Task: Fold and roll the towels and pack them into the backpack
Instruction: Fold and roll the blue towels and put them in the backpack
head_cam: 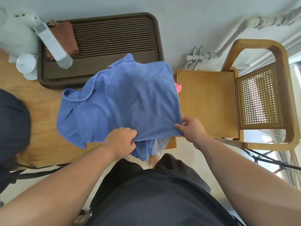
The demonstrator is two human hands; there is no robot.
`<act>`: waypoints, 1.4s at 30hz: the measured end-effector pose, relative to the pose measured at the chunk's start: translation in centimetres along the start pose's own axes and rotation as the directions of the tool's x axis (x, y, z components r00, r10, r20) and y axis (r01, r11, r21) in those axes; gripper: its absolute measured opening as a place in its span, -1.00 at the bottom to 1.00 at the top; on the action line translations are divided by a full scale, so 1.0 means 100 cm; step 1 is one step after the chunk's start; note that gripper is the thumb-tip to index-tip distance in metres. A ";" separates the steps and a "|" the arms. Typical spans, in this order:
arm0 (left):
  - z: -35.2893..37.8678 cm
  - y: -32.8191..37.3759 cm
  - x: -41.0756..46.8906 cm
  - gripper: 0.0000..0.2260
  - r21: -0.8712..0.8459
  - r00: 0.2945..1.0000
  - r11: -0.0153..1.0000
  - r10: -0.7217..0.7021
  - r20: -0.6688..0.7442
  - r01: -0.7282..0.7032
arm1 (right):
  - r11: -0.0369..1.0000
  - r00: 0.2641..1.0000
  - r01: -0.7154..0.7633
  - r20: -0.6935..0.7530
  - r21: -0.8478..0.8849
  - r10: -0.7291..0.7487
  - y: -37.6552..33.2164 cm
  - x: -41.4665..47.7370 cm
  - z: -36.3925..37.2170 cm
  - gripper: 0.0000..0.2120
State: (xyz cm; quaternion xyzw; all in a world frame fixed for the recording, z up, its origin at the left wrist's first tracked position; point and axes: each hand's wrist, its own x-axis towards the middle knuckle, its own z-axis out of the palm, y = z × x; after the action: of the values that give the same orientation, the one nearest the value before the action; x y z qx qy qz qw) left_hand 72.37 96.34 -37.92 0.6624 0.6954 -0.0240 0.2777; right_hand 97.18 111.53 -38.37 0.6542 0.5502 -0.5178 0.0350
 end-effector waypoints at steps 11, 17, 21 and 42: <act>-0.019 -0.014 -0.020 -0.82 -0.171 0.961 0.946 -0.273 0.037 0.275 | 0.899 0.887 0.321 -0.236 -0.299 -0.396 -0.048 -0.011 0.023 -0.47; -0.032 -0.074 -0.066 -0.70 -0.458 0.716 0.668 -0.692 -0.095 0.586 | 0.637 0.753 0.649 0.231 -0.417 -0.616 -0.131 -0.037 0.094 -0.53; -0.027 -0.126 -0.096 -0.60 -0.559 0.549 0.467 -0.835 -0.024 0.686 | 0.449 0.720 0.693 0.519 -0.564 -0.460 -0.157 -0.049 0.144 -0.42; -0.038 -0.190 -0.114 -0.88 -0.907 0.617 0.286 -0.786 -0.039 0.307 | 0.405 0.800 0.576 0.386 -0.710 -0.460 -0.249 -0.072 0.241 -0.49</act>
State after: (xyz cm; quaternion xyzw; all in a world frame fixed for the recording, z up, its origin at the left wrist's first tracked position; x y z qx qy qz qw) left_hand 52.89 85.25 -36.31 0.1286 0.8484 0.3801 0.3454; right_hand 63.93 101.51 -31.25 0.3271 0.8927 -0.2387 0.1980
